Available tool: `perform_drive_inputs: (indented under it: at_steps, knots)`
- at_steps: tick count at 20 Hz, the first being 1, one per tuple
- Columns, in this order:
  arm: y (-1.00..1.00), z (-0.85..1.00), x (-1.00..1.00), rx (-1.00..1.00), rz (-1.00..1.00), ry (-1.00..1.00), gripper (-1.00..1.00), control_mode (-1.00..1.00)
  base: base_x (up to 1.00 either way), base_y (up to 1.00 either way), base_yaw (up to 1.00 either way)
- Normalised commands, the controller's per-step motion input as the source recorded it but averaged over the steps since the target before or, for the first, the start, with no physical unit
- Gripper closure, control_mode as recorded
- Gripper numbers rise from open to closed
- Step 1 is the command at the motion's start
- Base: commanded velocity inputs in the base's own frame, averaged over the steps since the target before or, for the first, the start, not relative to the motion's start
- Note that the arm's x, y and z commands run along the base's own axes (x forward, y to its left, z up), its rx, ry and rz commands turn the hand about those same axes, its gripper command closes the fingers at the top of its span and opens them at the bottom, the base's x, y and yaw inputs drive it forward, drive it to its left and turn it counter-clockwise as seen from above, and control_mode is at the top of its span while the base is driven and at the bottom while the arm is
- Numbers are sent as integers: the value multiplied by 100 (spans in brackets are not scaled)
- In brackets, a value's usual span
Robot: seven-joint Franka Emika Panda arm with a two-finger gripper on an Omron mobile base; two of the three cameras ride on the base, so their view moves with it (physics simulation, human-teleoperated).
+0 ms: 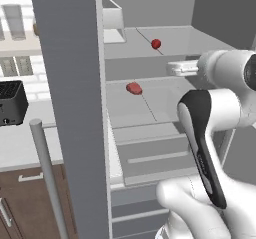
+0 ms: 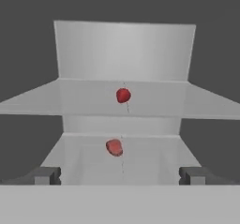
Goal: Take the strawberry from the fridge and place it on top of the pancake, located on the dining counter.
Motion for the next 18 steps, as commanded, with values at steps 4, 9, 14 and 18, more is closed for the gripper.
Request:
perform_drive_inputs:
  at_steps: [4, 9, 14, 18]
  knots:
    - [-1, 1, 88, 1, 0, 25, -100, -100, 0, 0, 0]
    - [0, 0, 98, 5, 0, 14, -100, -100, 0, 0, 0]
    - [0, -2, 51, 2, -1, -1, -100, -100, 0, 0, 0]
    - [-13, 0, 98, 0, -6, 10, -100, -100, 0, 0, 0]
